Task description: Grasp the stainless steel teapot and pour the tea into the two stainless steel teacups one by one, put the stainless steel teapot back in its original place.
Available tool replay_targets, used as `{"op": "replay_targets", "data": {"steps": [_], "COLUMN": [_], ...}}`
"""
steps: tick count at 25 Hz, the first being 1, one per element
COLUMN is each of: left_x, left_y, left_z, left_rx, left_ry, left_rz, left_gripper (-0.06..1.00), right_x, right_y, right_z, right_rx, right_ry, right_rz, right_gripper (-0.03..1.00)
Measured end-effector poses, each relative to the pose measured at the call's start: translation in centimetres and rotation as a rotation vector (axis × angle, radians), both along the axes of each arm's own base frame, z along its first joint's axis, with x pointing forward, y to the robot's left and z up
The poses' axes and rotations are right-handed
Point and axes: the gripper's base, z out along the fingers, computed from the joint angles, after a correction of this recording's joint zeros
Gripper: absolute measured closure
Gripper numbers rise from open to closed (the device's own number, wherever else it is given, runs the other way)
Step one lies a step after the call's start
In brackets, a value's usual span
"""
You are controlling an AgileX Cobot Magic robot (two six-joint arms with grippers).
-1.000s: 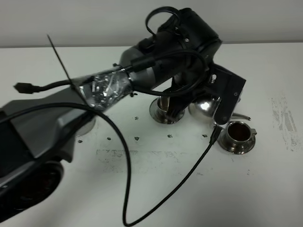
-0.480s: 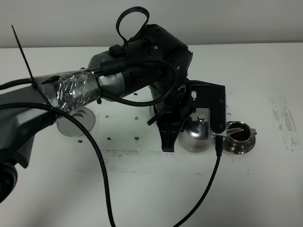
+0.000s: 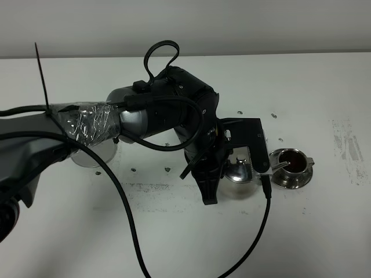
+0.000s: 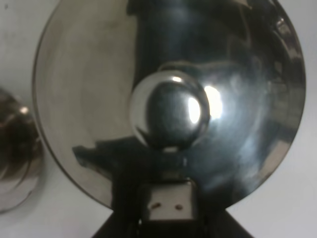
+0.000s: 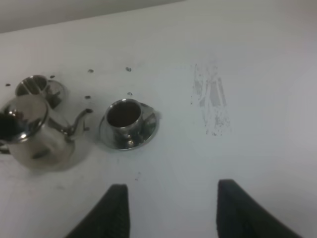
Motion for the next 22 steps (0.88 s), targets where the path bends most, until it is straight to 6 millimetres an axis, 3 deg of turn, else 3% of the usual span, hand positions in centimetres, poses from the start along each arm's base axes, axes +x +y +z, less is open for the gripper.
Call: {"op": "replay_targets", "data": {"steps": [17, 20, 22], "left_x": [0.0, -0.1, -0.1], "left_y": [0.0, 0.2, 0.7], "left_z": [-1.2, -0.2, 1.4], "left_rx": [-0.011, -0.014, -0.020], "left_ry": [-0.011, -0.028, -0.061], "left_rz": [0.002, -0.003, -0.009], "left_gripper": [0.75, 0.75, 0.75], "right_x": [0.0, 0.0, 0.0], "right_y": [0.0, 0.0, 0.0], "right_z": [0.0, 0.0, 0.0], "right_rx": [0.000, 0.000, 0.000], "right_ry": [0.000, 0.000, 0.000], "right_rz": [0.000, 0.000, 0.000], "right_gripper": [0.57, 0.57, 0.57]}}
